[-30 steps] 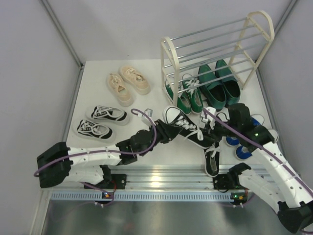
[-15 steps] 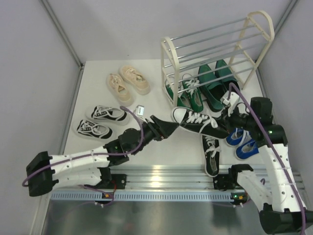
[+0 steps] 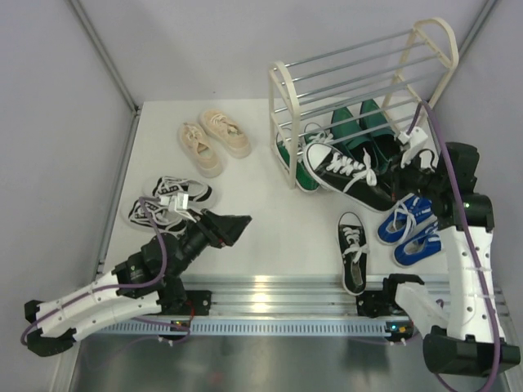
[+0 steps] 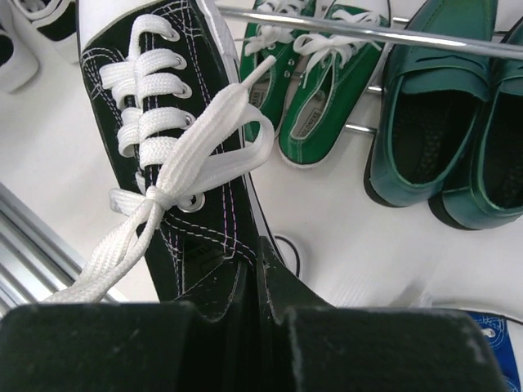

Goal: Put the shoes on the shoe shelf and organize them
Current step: Place the shoe at the shoe shelf.

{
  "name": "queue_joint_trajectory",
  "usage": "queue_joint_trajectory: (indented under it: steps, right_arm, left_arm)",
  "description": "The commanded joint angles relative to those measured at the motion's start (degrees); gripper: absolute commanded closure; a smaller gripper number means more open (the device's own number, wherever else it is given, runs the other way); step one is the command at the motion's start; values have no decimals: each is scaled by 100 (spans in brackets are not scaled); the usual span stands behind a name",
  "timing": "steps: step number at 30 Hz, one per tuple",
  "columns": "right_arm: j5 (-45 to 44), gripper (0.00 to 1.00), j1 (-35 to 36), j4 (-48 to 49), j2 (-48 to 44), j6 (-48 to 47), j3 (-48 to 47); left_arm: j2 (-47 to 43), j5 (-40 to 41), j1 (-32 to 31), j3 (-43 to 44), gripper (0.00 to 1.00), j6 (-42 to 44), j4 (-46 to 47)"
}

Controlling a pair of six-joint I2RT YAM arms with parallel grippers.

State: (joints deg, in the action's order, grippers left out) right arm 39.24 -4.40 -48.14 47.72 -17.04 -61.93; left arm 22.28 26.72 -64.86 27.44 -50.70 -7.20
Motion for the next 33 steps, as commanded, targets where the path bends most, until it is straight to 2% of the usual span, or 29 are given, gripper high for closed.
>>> queue_joint_trajectory:
  steps: [1,8,12,18,29,33]
  right_arm:
    - [-109,100,-34,815,395,508,-652]
    - [-777,100,396,1429,1176,789,-899]
    - [-1470,100,1062,2035,1502,1219,-943]
    - [-1981,100,1609,2642,1986,1668,-1268]
    - [-2474,100,1943,3012,2303,1967,-1585]
    - [-2956,100,1987,3275,2382,2204,-1533]
  left_arm:
    - [-443,132,9,-186,14,157,-686]
    - [-524,-79,17,-204,10,209,-712]
    - [-278,-158,17,-116,10,253,-695]
    - [-102,-229,17,-2,10,306,-704]
    - [-136,-334,17,24,9,341,-695]
    - [-119,-396,17,-37,9,385,-599]
